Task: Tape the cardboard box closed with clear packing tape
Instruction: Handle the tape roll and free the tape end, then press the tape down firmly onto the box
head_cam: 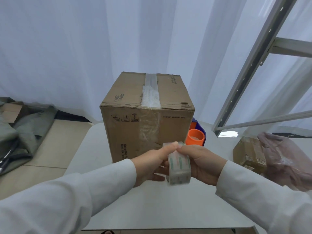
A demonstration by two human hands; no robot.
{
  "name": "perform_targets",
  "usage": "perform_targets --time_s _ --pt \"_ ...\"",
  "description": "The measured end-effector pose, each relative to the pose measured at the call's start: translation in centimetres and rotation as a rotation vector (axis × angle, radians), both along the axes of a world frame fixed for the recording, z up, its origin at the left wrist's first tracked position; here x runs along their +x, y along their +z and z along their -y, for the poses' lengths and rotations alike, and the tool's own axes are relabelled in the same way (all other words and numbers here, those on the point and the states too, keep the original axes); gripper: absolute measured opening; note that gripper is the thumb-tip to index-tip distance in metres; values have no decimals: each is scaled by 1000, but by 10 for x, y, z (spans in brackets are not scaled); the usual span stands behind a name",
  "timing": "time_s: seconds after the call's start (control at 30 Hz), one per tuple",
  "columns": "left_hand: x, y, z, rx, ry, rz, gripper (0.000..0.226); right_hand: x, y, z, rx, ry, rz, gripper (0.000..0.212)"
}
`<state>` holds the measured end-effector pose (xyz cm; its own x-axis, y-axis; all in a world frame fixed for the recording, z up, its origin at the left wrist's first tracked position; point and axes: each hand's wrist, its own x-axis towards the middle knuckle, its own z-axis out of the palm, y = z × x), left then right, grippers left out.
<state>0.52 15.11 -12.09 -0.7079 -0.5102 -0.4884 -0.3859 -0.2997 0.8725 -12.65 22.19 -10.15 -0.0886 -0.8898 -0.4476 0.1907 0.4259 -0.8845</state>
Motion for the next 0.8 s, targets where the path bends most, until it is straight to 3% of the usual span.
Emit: perform_targets --time_s 0.2,0.63,0.73,0.8 --pt "-8 5 -6 -69 68 -212 37 -7 11 -3 -56 -58 -37 13" --pt "-1 17 3 -54 -96 -216 41 -16 3 0 -38 -33 196 11" --pt "1 19 4 12 -107 -216 44 -22 -2 -2 -65 15 273 49" --pt "2 21 7 122 -129 -238 47 -29 -7 0 -83 18 309 89"
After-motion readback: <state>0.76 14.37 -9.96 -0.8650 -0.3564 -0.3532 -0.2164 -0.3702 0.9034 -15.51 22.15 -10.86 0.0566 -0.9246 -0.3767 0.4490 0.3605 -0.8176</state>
